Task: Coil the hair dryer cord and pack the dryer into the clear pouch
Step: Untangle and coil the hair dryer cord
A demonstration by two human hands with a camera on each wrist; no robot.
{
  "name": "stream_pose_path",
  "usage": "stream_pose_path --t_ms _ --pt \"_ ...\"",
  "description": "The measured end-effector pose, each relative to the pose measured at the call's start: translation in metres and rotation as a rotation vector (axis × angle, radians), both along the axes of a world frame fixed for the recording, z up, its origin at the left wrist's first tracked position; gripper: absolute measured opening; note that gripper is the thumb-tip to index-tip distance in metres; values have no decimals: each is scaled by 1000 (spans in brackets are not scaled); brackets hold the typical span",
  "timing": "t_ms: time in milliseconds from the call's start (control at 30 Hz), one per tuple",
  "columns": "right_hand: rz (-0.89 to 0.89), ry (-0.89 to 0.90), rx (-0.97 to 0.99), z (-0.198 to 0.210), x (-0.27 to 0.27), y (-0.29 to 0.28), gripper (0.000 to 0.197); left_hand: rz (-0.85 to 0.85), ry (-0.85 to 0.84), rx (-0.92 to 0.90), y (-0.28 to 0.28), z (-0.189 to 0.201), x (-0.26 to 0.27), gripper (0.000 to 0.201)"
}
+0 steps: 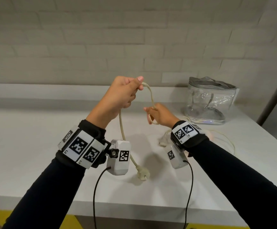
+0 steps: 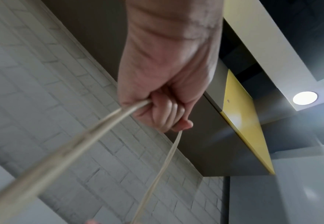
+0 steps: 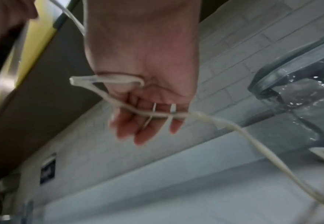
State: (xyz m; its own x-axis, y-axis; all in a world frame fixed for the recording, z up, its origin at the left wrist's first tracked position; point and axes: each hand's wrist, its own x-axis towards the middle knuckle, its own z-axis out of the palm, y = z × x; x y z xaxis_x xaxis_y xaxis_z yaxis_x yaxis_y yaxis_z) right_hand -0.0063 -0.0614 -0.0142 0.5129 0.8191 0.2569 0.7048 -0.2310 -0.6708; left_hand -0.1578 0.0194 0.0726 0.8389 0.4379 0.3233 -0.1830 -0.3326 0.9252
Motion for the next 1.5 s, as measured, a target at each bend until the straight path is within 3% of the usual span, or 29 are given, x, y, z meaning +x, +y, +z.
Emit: stream_pose_path --t_ms 100,167,300,400,500,633,766,833,933,1066,1166,1266,1300,1366,1433,1500 --pt "31 58 192 23 -19 2 37 45 51 52 3 -8 6 36" --pt "29 102 335 44 -30 4 40 49 49 67 3 -10 8 37" --pt "61 59 370 61 -36 9 35 -72 73 -79 1 -2 8 38" --pt "-38 43 417 52 -32 11 33 -189 18 -89 -7 -4 11 32" --pt "-138 142 218 35 -31 20 31 -140 -125 -95 -16 -13 26 22" --pt "-107 -269 -360 5 -42 13 43 -42 -168 -138 -18 -27 43 38" --pt "-157 -451 -384 -1 -62 -15 28 24 -123 -148 -14 -48 54 45" --pt "-156 -539 -363 4 -65 -25 16 72 -103 -80 -13 -56 59 44" --pt "-181 -541 -303 19 -60 -38 15 142 -112 80 -13 -60 64 41" --pt "-252 -324 -224 43 -47 -61 17 185 -105 188 -8 -59 62 38" --pt "-234 72 -62 55 -46 -74 19 151 -84 171 -12 -58 60 31" --pt "-79 545 163 62 -56 -81 10 160 -68 186 -15 -56 60 30" --pt "-28 621 209 65 -56 -82 9 163 -53 200 -14 -57 59 31" --pt "17 495 212 71 -54 -81 11 130 -13 226 -12 -59 57 30" --pt "-37 73 161 77 -52 -76 15 41 17 171 -18 -58 52 29" --pt "-9 -163 213 81 -48 -67 19 -12 47 67 -27 -52 48 35"
